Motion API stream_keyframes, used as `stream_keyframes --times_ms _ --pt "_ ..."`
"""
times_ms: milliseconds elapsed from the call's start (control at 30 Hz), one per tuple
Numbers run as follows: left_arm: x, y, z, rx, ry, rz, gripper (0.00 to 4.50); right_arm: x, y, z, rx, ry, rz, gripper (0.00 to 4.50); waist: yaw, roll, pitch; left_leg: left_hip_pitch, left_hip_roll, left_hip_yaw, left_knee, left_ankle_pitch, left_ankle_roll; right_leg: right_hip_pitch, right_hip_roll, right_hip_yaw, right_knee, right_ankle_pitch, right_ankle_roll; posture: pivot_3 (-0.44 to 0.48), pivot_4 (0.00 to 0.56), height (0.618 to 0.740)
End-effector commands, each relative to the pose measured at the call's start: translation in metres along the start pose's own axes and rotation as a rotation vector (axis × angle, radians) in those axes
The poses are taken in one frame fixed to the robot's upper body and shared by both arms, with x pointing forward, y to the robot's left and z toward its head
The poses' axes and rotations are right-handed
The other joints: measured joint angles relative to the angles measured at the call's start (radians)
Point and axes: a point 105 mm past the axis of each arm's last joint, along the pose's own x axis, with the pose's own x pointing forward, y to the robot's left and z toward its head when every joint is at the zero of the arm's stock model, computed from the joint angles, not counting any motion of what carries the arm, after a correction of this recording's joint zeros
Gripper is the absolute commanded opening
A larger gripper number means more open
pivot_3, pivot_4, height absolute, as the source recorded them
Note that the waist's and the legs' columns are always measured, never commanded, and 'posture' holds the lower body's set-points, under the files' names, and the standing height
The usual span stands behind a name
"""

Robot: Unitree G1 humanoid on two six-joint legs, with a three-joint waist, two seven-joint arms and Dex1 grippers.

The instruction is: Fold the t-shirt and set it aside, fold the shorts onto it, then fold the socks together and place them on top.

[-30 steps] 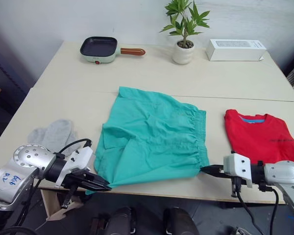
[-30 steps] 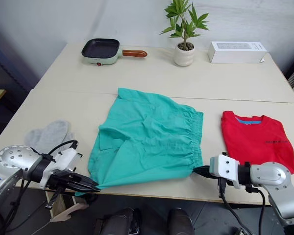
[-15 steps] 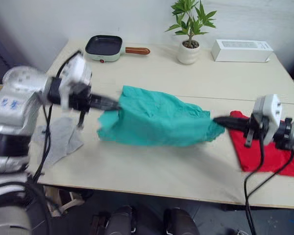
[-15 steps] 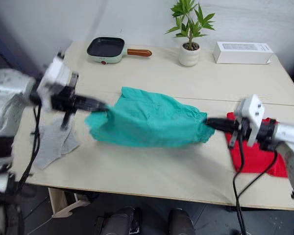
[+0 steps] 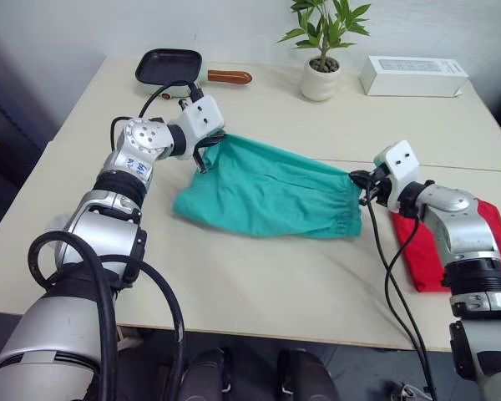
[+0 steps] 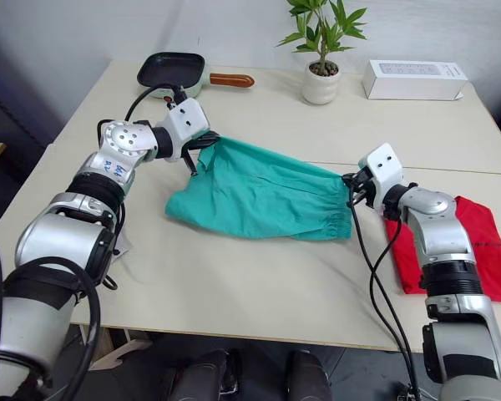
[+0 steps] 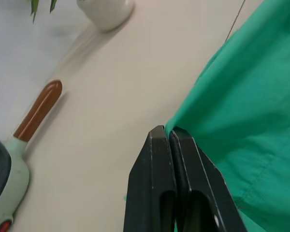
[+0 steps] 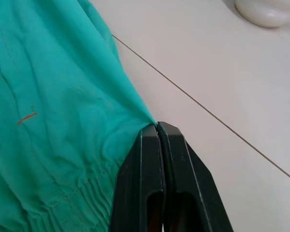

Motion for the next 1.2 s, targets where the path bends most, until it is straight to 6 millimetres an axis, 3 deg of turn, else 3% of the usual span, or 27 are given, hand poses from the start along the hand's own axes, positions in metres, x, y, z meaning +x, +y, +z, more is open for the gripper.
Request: stream_keyframes --times_ms 33,100,267,333,400,467,567,667,767,933,1067,1200 --pt "-0.006 0.025 0.011 -0.035 -0.060 0.161 0.91 -0.008 -0.010 0.003 -0.018 -0.052 -0.086 0.17 0.000 0.000 0.000 0.000 0.000 0.000 0.002 0.000 0.000 0.001 0.000 0.000 0.000 0.000 0.001 0.000 0.150 0.740" --pt "-0.010 0.030 0.010 -0.041 -0.066 0.185 1.51 -0.014 -0.016 0.005 -0.019 -0.084 -0.129 0.54 0.000 0.000 0.000 0.000 0.001 -0.002 0.006 0.000 0.001 0.004 0.000 -0.002 0.001 0.001 0.001 0.000 0.150 0.740" --pt "-0.032 0.044 0.007 -0.060 -0.123 0.174 3.06 -0.043 -0.027 0.016 -0.058 -0.172 -0.182 2.25 0.002 0.000 0.000 0.000 0.000 -0.004 0.008 0.001 0.002 0.006 -0.002 -0.003 0.002 0.002 0.003 0.000 0.150 0.740" --pt "-0.041 0.032 0.013 -0.087 -0.219 0.023 3.72 -0.054 -0.012 0.021 -0.059 -0.212 -0.089 2.97 0.002 0.000 0.000 0.001 0.000 -0.004 0.007 0.001 0.002 0.006 -0.001 -0.003 0.001 0.002 0.003 0.000 0.150 0.740" --pt "-0.058 0.006 0.013 -0.033 -0.314 -0.212 4.34 -0.066 0.022 0.021 -0.119 -0.219 0.096 3.68 0.002 0.000 0.000 0.001 0.000 -0.004 0.006 0.001 0.001 0.006 0.000 -0.003 0.000 0.002 0.003 0.000 0.150 0.740" --pt "-0.078 -0.020 0.001 0.038 -0.333 -0.402 4.50 -0.077 0.054 0.017 -0.166 -0.208 0.242 4.41 0.001 0.000 0.000 0.002 0.000 -0.004 0.006 0.000 0.001 0.007 0.001 -0.003 -0.001 0.002 0.003 0.000 0.150 0.740" --pt "-0.096 -0.050 -0.016 0.068 -0.319 -0.543 4.50 -0.084 0.076 0.006 -0.199 -0.157 0.327 4.46 -0.008 0.000 0.000 0.002 0.002 -0.003 0.007 0.000 0.000 0.007 0.002 -0.002 0.000 0.002 0.003 0.000 0.150 0.740" --pt "-0.103 -0.080 -0.030 0.085 -0.286 -0.584 4.50 -0.082 0.084 -0.006 -0.197 -0.115 0.312 4.46 -0.008 0.000 0.000 0.004 0.003 -0.003 0.010 0.001 0.001 0.009 0.002 0.000 0.001 0.002 0.002 0.000 0.150 0.740" --pt "-0.094 -0.097 -0.044 0.125 -0.217 -0.533 4.50 -0.072 0.087 -0.024 -0.263 -0.042 0.271 4.46 -0.001 0.000 0.000 0.005 0.003 -0.004 0.011 0.001 0.001 0.010 0.000 0.005 0.001 0.002 0.002 0.000 0.150 0.740" --pt "-0.068 -0.101 -0.061 0.158 -0.111 -0.418 4.50 -0.055 0.084 -0.037 -0.353 -0.004 0.221 4.46 0.014 0.000 0.000 0.004 0.001 -0.005 0.011 0.001 0.002 0.010 -0.001 0.008 0.002 0.002 0.002 0.000 0.150 0.740" --pt "-0.052 -0.098 -0.071 0.165 -0.042 -0.381 4.50 -0.042 0.074 -0.044 -0.391 0.007 0.179 3.55 0.015 0.000 0.000 0.004 0.000 -0.005 0.011 0.001 0.002 0.010 -0.001 0.002 0.004 0.002 0.002 0.000 0.150 0.740" --pt "-0.040 -0.100 -0.077 0.154 0.002 -0.370 3.59 -0.032 0.061 -0.044 -0.407 0.006 0.140 2.15 0.012 0.000 0.000 0.005 0.000 -0.005 0.011 0.002 0.003 0.010 -0.001 -0.001 0.004 0.002 0.002 0.000 0.150 0.740"
